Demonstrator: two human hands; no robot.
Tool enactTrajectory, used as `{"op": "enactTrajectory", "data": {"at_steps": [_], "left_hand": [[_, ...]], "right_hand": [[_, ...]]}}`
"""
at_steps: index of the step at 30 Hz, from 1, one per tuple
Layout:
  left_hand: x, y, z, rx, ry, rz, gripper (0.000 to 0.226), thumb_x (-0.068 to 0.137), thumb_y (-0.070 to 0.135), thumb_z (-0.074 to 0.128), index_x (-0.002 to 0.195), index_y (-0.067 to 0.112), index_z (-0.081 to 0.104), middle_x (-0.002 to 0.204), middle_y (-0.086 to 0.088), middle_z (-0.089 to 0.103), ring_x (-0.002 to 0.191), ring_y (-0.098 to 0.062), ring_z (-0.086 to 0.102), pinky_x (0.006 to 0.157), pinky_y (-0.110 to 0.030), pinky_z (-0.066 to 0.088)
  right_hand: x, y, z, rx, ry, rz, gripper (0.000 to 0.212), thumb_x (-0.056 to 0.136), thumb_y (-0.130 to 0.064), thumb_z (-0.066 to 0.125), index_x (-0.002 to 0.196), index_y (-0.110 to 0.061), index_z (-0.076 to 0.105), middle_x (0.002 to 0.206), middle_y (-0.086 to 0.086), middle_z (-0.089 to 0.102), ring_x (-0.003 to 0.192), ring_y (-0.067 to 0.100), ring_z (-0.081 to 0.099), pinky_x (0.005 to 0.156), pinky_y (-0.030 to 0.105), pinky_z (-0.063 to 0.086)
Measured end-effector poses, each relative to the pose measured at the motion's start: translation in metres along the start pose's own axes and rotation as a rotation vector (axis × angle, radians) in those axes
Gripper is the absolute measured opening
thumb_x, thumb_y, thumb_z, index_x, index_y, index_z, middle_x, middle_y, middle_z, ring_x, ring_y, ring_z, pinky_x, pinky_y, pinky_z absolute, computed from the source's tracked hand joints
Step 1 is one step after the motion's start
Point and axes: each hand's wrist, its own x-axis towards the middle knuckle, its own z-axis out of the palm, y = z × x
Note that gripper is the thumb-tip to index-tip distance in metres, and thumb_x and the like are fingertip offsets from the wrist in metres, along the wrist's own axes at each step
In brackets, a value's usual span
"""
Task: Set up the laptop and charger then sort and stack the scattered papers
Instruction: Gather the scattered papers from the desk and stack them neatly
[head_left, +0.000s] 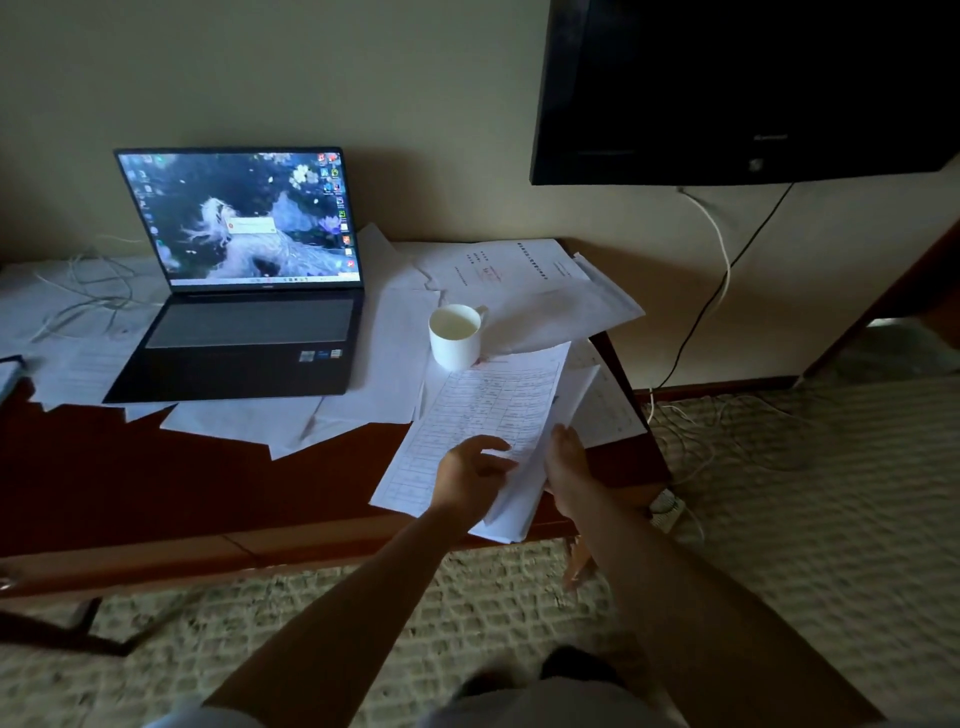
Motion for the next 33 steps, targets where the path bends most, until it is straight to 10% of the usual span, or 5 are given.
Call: {"op": "enactTrajectory", "data": {"at_steps": [8,12,18,26,33], "left_hand": [[0.009,-0.006,0.001,-0.122,-0.187,-0.112,0.034,0.081,-0.015,0.060,0.095,0.015,0.064,0.071,0.006,0.071,0.074,-0.008,0.066,0.065,-0.015,0.052],[0.023,-0.002,-0.004,-0.297,-0.299,-0.225,0.022,0.085,-0.010,0.061,0.098,0.007,0.066,0.081,-0.011,0.073,0.074,-0.019,0.068,0.068,-0.025,0.057],[0.082,-0.001,-0.019,0.085,0.170,-0.186,0.031,0.081,0.010,0.070,0.111,0.012,0.063,0.106,-0.006,0.069,0.084,-0.018,0.063,0.070,-0.026,0.050],[0.161,0.022,-0.043,0.145,0.350,-0.193,0.100,0.065,0.014,0.086,0.146,0.016,0.027,0.141,-0.013,0.039,0.127,-0.032,0.044,0.106,-0.045,0.039],[0.198,0.025,-0.032,0.124,0.360,-0.177,0.095,0.052,0.018,0.092,0.131,0.011,0.040,0.123,-0.012,0.051,0.108,-0.031,0.054,0.091,-0.043,0.050]], "right_hand": [[0.009,-0.007,0.007,-0.095,0.050,-0.086,0.046,0.103,-0.038,0.021,0.133,-0.013,0.047,0.131,0.011,0.053,0.116,0.031,0.052,0.093,0.038,0.042],[0.013,-0.010,0.006,-0.108,0.014,-0.053,0.041,0.094,-0.039,0.052,0.125,-0.012,0.053,0.116,0.006,0.062,0.100,0.023,0.062,0.082,0.034,0.052],[0.027,-0.031,0.004,-0.246,0.037,-0.121,0.043,0.082,-0.002,0.054,0.124,-0.013,0.055,0.106,0.002,0.063,0.080,0.013,0.057,0.059,0.022,0.046],[0.048,-0.068,0.015,-0.373,0.039,-0.094,0.040,0.086,-0.002,0.053,0.126,-0.002,0.051,0.111,0.009,0.059,0.094,0.022,0.054,0.074,0.026,0.041],[0.069,-0.070,0.019,-0.415,-0.012,-0.038,0.035,0.083,-0.002,0.053,0.118,-0.004,0.055,0.105,0.007,0.062,0.095,0.023,0.059,0.059,0.021,0.041]]}}
